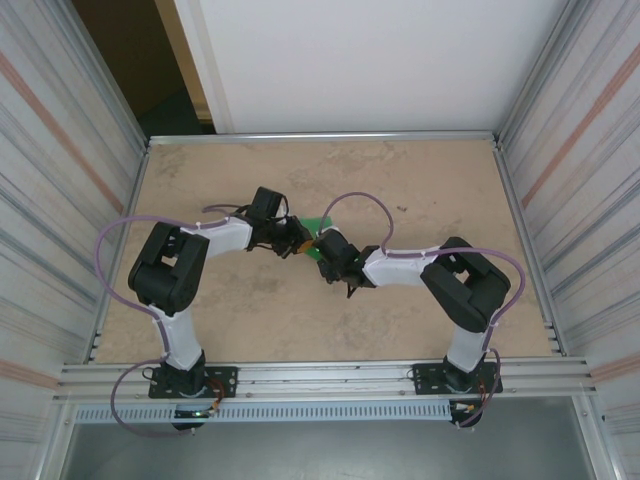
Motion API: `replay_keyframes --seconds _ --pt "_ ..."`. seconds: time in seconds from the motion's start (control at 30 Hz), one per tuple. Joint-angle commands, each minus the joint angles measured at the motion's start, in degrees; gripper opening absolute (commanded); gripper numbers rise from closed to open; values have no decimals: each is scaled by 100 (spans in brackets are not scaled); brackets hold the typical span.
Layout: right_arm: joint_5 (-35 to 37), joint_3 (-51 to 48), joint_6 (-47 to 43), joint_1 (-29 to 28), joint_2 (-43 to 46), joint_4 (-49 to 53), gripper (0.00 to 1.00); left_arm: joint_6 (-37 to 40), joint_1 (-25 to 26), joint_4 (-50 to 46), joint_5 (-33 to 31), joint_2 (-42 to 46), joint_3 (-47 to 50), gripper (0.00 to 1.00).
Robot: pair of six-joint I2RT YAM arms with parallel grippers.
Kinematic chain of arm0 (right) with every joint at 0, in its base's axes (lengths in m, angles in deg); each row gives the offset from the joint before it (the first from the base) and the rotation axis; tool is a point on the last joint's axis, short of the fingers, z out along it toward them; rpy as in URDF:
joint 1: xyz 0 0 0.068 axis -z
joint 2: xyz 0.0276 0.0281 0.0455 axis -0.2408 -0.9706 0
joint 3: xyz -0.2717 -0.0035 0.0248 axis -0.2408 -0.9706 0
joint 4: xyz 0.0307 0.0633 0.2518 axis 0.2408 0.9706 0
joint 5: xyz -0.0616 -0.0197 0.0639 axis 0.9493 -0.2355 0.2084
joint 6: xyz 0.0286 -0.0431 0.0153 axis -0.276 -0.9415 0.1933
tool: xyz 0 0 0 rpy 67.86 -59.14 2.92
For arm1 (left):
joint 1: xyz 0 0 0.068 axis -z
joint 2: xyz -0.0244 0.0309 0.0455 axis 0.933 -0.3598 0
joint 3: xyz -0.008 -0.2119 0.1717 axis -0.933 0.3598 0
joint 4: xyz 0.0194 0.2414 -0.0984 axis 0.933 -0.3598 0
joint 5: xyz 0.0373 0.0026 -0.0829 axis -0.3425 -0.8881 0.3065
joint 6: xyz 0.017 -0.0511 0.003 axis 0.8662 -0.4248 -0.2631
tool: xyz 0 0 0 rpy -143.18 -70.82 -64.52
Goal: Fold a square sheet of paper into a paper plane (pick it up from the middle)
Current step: Fourth fold the wing at the center of the table.
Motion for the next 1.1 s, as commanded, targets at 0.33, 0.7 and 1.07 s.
replay_keyframes --seconds 0.33,0.7,1.07 --pt "-849 -299 186 231 -41 -220 13 367 -341 -420 -276 601 -143 31" --pt "-2169 -513 527 696 350 -453 12 448 -567 308 -5 962 660 39" --pt "-3172 -589 632 1088 475 -640 12 462 -83 895 260 283 665 23"
